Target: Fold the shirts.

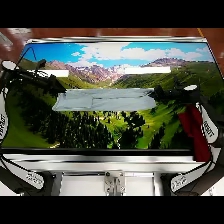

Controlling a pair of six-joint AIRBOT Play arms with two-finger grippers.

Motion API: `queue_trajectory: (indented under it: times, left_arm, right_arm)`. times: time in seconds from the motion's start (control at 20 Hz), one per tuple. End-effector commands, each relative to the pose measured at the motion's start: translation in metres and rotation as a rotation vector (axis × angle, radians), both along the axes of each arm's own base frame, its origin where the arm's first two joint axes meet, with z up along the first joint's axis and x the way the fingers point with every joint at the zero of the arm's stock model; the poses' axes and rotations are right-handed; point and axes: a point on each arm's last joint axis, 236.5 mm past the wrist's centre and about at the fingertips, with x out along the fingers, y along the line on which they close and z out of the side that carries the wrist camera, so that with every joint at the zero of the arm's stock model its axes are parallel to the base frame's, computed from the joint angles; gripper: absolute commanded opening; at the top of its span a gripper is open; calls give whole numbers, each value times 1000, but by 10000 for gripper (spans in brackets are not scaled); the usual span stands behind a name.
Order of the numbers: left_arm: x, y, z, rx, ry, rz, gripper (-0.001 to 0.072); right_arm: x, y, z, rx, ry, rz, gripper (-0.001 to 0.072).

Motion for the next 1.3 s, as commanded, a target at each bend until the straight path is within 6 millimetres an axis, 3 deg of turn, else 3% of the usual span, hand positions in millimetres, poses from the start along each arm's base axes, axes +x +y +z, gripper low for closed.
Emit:
queue_trajectory:
  times: [0.0, 0.15, 0.3, 0.6, 0.75, 0.8, 0.9, 1.0, 1.05, 1.15, 1.25]
  left_arm:
    - [10, -57, 5, -26, -72, -40, 51]
    - [10, -134, -7, -16, -132, -106, 39]
    - [-9, -217, -25, -14, -172, -187, 39]
    - [-69, -361, -36, -189, -137, -225, 39]
    - [-106, -407, -44, -315, 5, -225, 39]
    - [-110, -413, -47, -335, 28, -221, 39]
    - [-98, -407, -49, -344, 27, -194, 38]
    - [-63, -376, -37, -353, 0, -136, 36]
    - [-43, -354, -28, -352, -25, -105, 36]
    - [-1, -291, -2, -310, -112, -51, 36]
    - [32, -212, 32, -237, -213, 10, 36]
  right_arm:
    - [-9, 11, 72, -8, -132, 78, 54]
    - [-36, 27, 148, 1, -238, 154, 54]
    - [-73, 37, 211, -4, -293, 187, 54]
    - [-131, 41, 282, -75, -378, 173, 54]
    - [-146, 41, 300, -87, -400, 149, 54]
    - [-147, 40, 301, -88, -398, 141, 53]
    - [-149, 43, 294, -107, -372, 147, 54]
    - [-148, 55, 279, -152, -338, 179, 54]
    - [-146, 65, 270, -175, -329, 203, 54]
    - [-131, 96, 255, -189, -344, 244, 54]
    - [-109, 140, 240, -159, -382, 261, 54]
